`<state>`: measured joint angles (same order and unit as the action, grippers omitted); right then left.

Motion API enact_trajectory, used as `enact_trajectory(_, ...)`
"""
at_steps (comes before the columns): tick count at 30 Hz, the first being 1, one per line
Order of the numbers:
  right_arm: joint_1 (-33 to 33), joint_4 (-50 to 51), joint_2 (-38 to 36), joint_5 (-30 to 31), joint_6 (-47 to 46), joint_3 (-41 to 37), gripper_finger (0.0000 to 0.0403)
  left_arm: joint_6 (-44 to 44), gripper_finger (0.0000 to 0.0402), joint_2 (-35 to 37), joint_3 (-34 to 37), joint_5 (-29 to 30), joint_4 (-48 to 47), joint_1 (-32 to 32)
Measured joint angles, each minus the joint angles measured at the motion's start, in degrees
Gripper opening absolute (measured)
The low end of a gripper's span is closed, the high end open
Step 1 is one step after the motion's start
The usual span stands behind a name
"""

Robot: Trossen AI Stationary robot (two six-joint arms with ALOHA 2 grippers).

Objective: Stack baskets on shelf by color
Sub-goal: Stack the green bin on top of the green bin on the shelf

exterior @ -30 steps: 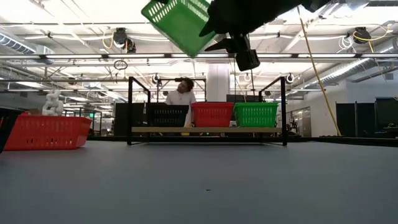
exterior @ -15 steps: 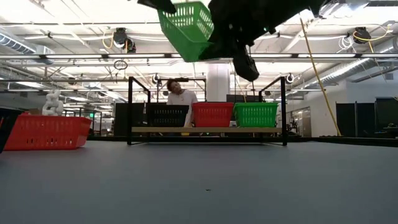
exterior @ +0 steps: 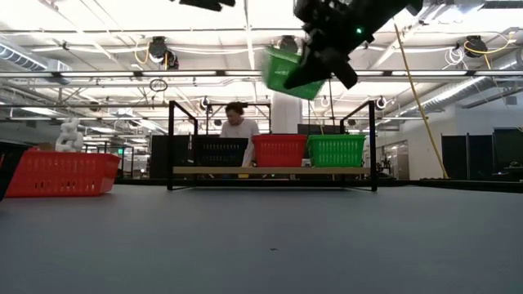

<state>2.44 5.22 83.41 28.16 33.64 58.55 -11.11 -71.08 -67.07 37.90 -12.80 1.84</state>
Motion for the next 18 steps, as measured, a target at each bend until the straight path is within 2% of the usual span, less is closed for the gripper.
enact_trajectory(3,-5.4,3.67,-3.59,1.55,-1.55,-0.04,0.0001,4.24,0.0339,2.81,0.01,-0.18,-5.66,0.13)
enact_trajectory(5,-10.08,6.54,-5.95,-0.26,-3.19,-0.05,0.0,7.97,0.0351,3.19,-0.14,-0.21,-8.2,0.57)
enact_trajectory(6,-12.76,7.37,-6.71,-2.84,-4.14,-0.04,0.0,9.51,0.0354,3.49,-0.05,-0.39,-10.88,0.6)
enact_trajectory(9,-20.32,11.97,-7.37,-16.72,-8.19,-0.03,0.0,12.73,0.0357,3.19,0.01,-0.36,-13.99,1.22)
enact_trajectory(11,-23.32,13.62,-6.6,-21.77,-9.82,-0.09,0.0,14.07,0.0358,3.14,0.01,-0.34,-16.79,1.62)
enact_trajectory(18,-25.77,15.23,-3.92,-22.13,-12.56,-0.07,0.0,15.8,0.0342,2.69,0.03,-0.36,-19.55,2.85)
